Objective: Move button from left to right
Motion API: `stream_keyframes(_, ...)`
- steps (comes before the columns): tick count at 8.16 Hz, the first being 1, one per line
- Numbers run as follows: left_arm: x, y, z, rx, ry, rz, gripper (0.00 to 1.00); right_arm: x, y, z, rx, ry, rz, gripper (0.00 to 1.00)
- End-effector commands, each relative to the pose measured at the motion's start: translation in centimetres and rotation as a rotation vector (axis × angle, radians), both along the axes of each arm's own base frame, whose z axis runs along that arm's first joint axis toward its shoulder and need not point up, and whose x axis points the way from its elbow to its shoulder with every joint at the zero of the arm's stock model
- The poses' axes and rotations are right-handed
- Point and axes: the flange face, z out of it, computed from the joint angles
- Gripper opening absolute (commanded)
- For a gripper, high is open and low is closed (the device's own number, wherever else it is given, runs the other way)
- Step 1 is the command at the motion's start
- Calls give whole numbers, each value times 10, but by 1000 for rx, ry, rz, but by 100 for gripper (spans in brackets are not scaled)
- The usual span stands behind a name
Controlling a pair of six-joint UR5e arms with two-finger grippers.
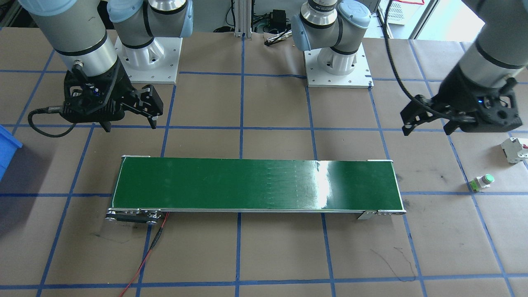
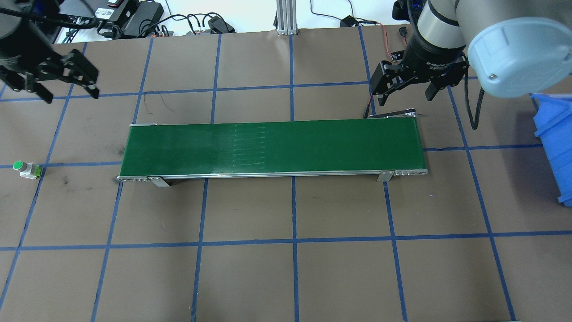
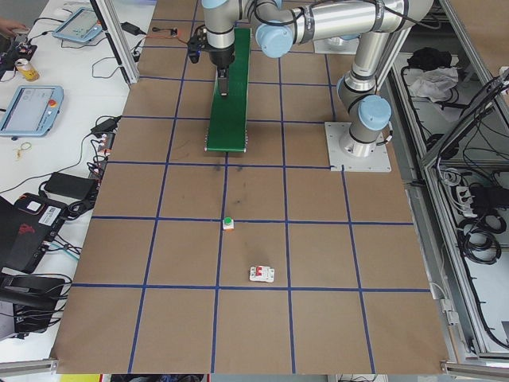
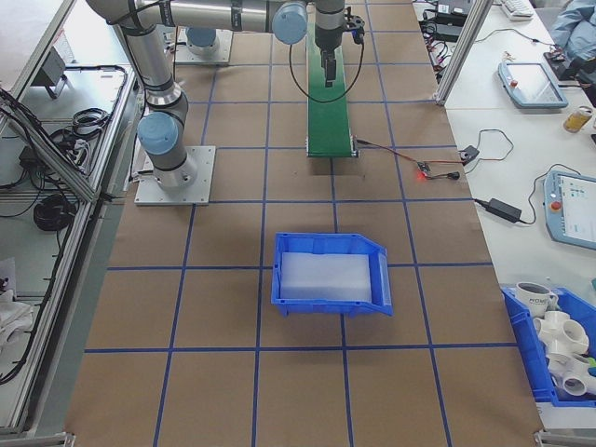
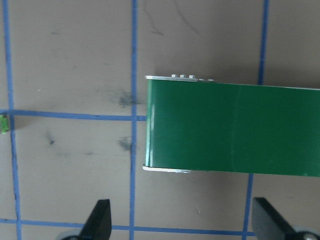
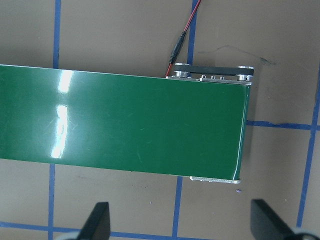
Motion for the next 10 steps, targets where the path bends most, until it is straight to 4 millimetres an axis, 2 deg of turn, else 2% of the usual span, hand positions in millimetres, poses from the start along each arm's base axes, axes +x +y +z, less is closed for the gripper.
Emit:
stream_keyframes(1, 150, 9, -29, 40, 23, 218, 100, 0, 0, 0, 0, 0, 0, 100)
stream_keyframes(2, 182, 17, -34, 42, 27, 214, 100, 0, 0, 0, 0, 0, 0, 100)
stream_keyframes(3, 208, 16, -46, 14, 10, 176, 100, 0, 0, 0, 0, 0, 0, 100)
stream_keyframes(4, 233, 9, -65, 9, -6, 135, 100, 0, 0, 0, 1, 0, 0, 100)
stream_keyframes(5, 266, 11, -88, 48, -29, 166, 100, 0, 0, 0, 0, 0, 0, 100)
stream_keyframes(7, 301, 1, -126, 29, -52, 139, 100, 0, 0, 0, 0, 0, 0, 100)
stream_keyframes(9, 338, 11, -161, 68, -21, 175, 100, 0, 0, 0, 0, 0, 0, 100)
stream_keyframes(10, 344, 9, -177, 82, -21, 185, 100, 0, 0, 0, 1, 0, 0, 100)
